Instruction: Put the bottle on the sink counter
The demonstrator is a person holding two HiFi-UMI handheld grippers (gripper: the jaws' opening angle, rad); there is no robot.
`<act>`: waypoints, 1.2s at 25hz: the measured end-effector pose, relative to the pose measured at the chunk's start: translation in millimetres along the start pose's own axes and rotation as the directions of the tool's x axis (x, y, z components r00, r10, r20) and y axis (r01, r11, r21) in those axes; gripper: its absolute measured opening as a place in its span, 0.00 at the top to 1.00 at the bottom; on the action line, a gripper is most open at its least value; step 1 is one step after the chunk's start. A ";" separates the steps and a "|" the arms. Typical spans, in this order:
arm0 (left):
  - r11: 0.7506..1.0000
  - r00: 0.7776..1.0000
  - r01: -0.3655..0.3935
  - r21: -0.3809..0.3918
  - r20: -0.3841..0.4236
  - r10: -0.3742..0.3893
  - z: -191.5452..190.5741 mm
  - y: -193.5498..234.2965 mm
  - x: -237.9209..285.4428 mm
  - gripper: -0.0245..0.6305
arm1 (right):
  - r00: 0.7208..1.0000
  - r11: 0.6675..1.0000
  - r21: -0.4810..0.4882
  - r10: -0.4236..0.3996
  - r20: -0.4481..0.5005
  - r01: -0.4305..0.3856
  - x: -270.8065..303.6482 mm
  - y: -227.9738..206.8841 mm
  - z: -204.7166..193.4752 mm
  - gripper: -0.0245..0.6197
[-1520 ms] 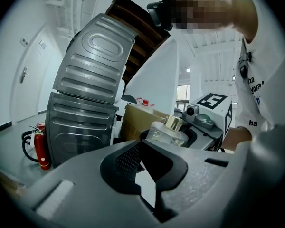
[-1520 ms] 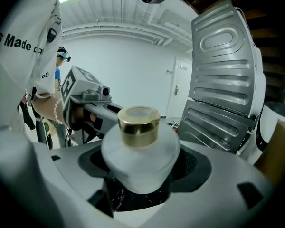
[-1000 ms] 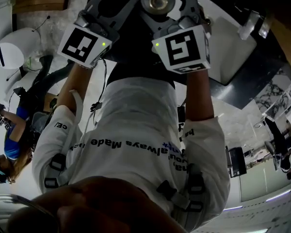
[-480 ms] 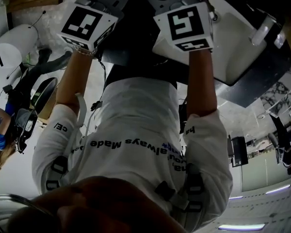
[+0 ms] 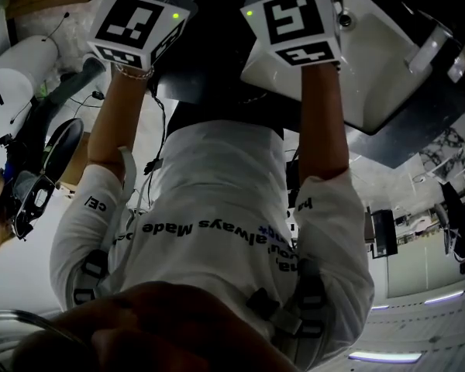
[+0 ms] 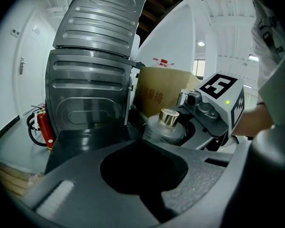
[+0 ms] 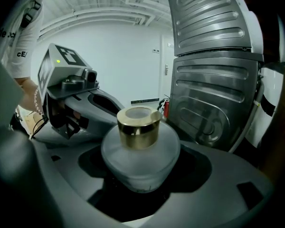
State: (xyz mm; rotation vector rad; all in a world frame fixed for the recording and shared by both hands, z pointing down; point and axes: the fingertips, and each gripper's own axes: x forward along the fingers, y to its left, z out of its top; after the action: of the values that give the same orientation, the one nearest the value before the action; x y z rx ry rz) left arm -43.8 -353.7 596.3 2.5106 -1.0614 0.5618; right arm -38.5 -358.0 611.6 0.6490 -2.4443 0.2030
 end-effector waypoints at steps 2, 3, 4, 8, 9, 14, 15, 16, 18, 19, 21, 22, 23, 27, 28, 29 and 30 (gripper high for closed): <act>1.000 1.000 -0.008 0.000 -0.006 0.008 -2.2 1.6 1.1 0.96 | 1.000 1.000 0.002 0.005 -0.005 -0.005 2.5 0.1 -2.1 0.44; 1.000 1.000 -0.012 0.001 -0.009 0.012 -3.3 2.3 1.3 0.96 | 1.000 1.000 0.002 0.006 -0.008 -0.006 3.7 0.3 -2.7 0.44; 1.000 1.000 -0.014 0.002 -0.013 0.014 -4.5 2.8 1.6 0.96 | 1.000 1.000 0.003 0.008 -0.010 -0.008 4.6 0.4 -3.5 0.44; 1.000 0.999 -0.018 0.005 -0.030 0.019 -8.9 2.5 4.8 0.96 | 1.000 1.000 0.012 0.016 -0.021 -0.016 6.8 0.2 -8.6 0.44; 1.000 0.999 -0.020 0.007 -0.033 0.020 -9.7 2.6 5.5 0.96 | 1.000 1.000 0.016 0.018 -0.023 -0.018 7.3 0.1 -9.8 0.44; 1.000 0.999 -0.025 0.006 -0.044 0.026 -13.1 1.8 7.0 0.96 | 0.999 0.999 0.025 0.021 -0.025 -0.021 8.8 0.9 -13.4 0.44; 1.000 0.999 -0.026 0.008 -0.043 0.026 -13.4 1.8 6.7 0.96 | 1.000 0.999 0.027 0.021 -0.022 -0.020 8.8 1.2 -13.3 0.44; 1.000 0.999 -0.027 0.010 -0.043 0.028 -13.6 2.0 6.6 0.96 | 1.000 0.999 0.029 0.019 -0.020 -0.018 8.8 1.2 -13.3 0.44; 0.999 0.999 -0.030 0.014 -0.042 0.031 -13.4 2.0 7.0 0.96 | 1.000 0.999 0.032 0.017 -0.014 -0.016 8.3 0.8 -13.6 0.44; 0.999 0.999 -0.032 0.017 -0.043 0.033 -13.4 1.8 7.2 0.96 | 1.000 0.999 0.034 0.017 -0.011 -0.017 8.1 0.6 -14.0 0.44; 0.999 0.998 -0.037 0.025 -0.052 0.038 -14.2 1.3 7.1 0.96 | 1.000 0.999 0.033 0.019 -0.008 -0.018 8.5 1.3 -15.6 0.44; 0.999 0.998 -0.040 0.028 -0.056 0.042 -14.9 0.9 6.8 0.96 | 1.000 0.999 0.028 0.019 -0.011 -0.019 9.2 2.3 -17.0 0.44; 0.999 0.997 -0.045 0.030 -0.057 0.046 -15.2 0.8 6.2 0.96 | 1.000 1.000 0.024 0.018 -0.012 -0.018 9.8 3.1 -17.7 0.44; 0.996 0.996 -0.083 0.037 -0.032 0.085 -9.8 5.0 -4.5 0.96 | 0.999 0.999 0.035 -0.033 0.024 0.032 2.4 -3.3 -8.2 0.42; 0.995 0.995 -0.095 0.035 -0.021 0.096 -6.5 6.7 -9.6 0.96 | 0.998 0.998 0.042 -0.047 0.035 0.045 -2.1 -5.3 -4.5 0.41; 0.994 0.994 -0.106 0.034 -0.009 0.106 -2.3 7.6 -15.7 0.96 | 0.997 0.997 0.047 -0.059 0.045 0.057 -7.6 -6.1 -0.5 0.41; 0.993 0.994 -0.113 0.034 0.005 0.113 2.6 7.1 -22.4 0.96 | 0.996 0.997 0.050 -0.068 0.056 0.065 -14.2 -5.9 3.9 0.41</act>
State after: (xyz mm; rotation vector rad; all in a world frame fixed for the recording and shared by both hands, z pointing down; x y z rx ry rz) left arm -62.8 -346.2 584.3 2.4930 -1.2112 0.6124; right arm -27.6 -358.6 600.2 0.7665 -2.4746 0.2204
